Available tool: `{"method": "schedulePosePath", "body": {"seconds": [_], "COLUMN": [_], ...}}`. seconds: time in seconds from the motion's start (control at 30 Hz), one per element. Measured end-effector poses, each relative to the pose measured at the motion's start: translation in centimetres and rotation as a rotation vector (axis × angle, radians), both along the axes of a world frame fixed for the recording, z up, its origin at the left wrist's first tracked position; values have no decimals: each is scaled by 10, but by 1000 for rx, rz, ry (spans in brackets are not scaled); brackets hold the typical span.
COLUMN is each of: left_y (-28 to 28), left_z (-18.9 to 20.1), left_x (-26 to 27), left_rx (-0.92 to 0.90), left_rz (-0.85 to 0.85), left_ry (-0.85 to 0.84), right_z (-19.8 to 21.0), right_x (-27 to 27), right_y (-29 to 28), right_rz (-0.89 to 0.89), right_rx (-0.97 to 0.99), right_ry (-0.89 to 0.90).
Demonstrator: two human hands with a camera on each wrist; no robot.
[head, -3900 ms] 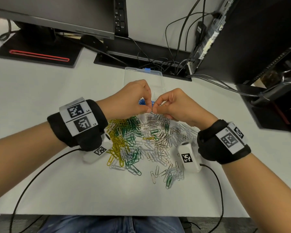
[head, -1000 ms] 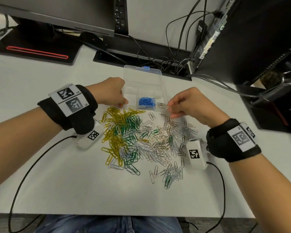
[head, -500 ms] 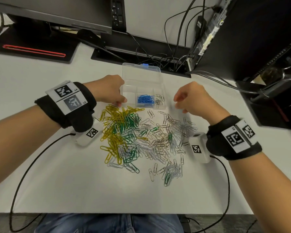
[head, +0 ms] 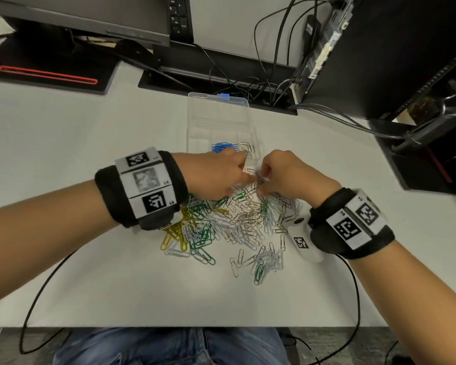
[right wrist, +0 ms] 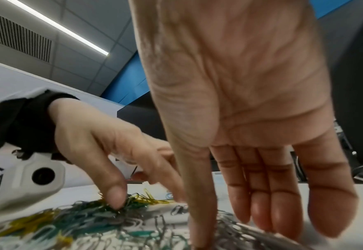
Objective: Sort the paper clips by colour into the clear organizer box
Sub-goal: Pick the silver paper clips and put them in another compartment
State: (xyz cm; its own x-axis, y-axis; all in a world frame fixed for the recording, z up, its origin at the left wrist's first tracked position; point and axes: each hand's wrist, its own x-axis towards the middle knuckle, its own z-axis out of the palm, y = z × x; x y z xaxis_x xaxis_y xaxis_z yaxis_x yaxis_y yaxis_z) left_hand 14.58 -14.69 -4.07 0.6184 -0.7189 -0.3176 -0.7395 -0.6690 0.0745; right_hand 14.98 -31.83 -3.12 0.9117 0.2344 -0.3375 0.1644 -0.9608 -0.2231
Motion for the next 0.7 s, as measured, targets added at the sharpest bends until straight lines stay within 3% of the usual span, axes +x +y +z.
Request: {"method": "schedulePosePath", "body": {"seconds": [0.1, 0.43, 0.7], "left_y": [-1, 28, 38], "left_z": [-1, 9, 9], "left_x": [0, -3, -13], "left_rx": [82, -8, 11], "left_rz": [15, 71, 108], "left_ry": [-27, 0, 3], "right_z": [-3, -2, 26], "right_x": [3, 3, 29], "right_y": [3, -4, 1], "right_rz": [21, 94, -134], "right_rx": [3, 2, 464], "right_ry": [-23, 8, -216]}}
